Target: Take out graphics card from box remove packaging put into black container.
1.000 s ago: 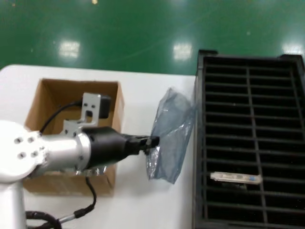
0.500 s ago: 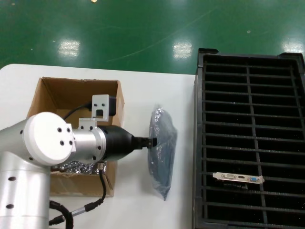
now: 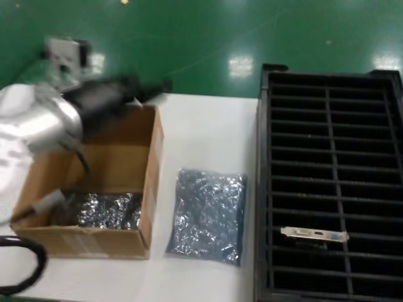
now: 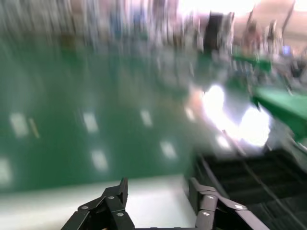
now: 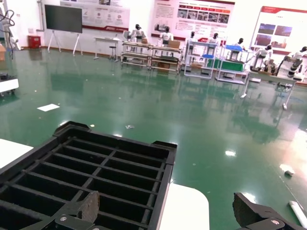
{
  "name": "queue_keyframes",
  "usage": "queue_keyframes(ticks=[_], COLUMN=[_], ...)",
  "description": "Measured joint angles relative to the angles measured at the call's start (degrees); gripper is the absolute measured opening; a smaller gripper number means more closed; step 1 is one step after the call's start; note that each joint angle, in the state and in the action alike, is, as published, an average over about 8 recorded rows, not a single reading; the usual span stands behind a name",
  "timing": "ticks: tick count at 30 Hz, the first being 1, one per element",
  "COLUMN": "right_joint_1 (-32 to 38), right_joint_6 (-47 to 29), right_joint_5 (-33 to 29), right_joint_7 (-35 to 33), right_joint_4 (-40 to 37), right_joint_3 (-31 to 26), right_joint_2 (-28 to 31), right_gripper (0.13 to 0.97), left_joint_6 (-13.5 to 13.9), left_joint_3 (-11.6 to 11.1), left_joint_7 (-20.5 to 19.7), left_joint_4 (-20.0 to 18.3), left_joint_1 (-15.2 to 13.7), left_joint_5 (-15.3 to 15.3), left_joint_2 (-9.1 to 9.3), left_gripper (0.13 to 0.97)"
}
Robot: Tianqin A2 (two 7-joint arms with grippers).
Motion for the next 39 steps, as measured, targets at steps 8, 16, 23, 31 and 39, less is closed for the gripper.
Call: queue_keyframes(ticks=[8,16,23,31,39], right_joint_1=[0.0,-0.34,-1.23,-2.44,-3.67], right_joint_6=[0.0,0.76,2.73,5.4,8.12], right_joint_5=[0.0,0.7,2.53,5.01,7.54], right_joint_7=[0.0,-1.12,-4.11,-8.15,-12.27], right_joint_4=[0.0,0.12,0.42,0.83,1.26], right_joint_3=[0.0,-0.4,-1.47,-2.91,-4.37], right_joint_2=[0.0,-0.62,-2.21,-4.37,-6.57], right_gripper=[0.966,0.966,0.966,0.966,0.966], left_joint_6=[-16.77,-24.4,-26.49,-30.47,-34.53], left_joint_3=[-6.77,-8.13,-6.58,-4.69,-2.77], left_joint_7=[17.26,26.09,28.27,32.76,37.35], left_joint_4=[-14.0,-16.65,-15.12,-13.45,-11.74], left_joint_1=[7.26,12.32,14.12,17.35,20.65], left_joint_5=[-2.2,-2.62,-7.59,-14.23,-20.99], left_joint_2=[-6.5,-7.88,-7.64,-7.46,-7.29], left_gripper=[0.554,0.723,0.792,0.911,0.956])
